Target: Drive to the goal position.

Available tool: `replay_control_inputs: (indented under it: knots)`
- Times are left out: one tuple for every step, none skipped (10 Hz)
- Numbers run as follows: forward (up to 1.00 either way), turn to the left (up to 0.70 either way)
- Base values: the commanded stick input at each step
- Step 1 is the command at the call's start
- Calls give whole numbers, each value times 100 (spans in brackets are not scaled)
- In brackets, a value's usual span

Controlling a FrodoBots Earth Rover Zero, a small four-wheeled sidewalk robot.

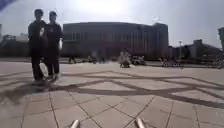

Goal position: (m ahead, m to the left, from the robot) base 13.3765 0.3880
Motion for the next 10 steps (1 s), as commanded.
replay_control_inputs:
  knots:
    - [85,1]
    - [85,1]
    - [85,1]
    - [85,1]
    - [85,1]
    - [85,1]
    - [85,1]
    - [85,1]
    - [85,1]
    - [85,1]
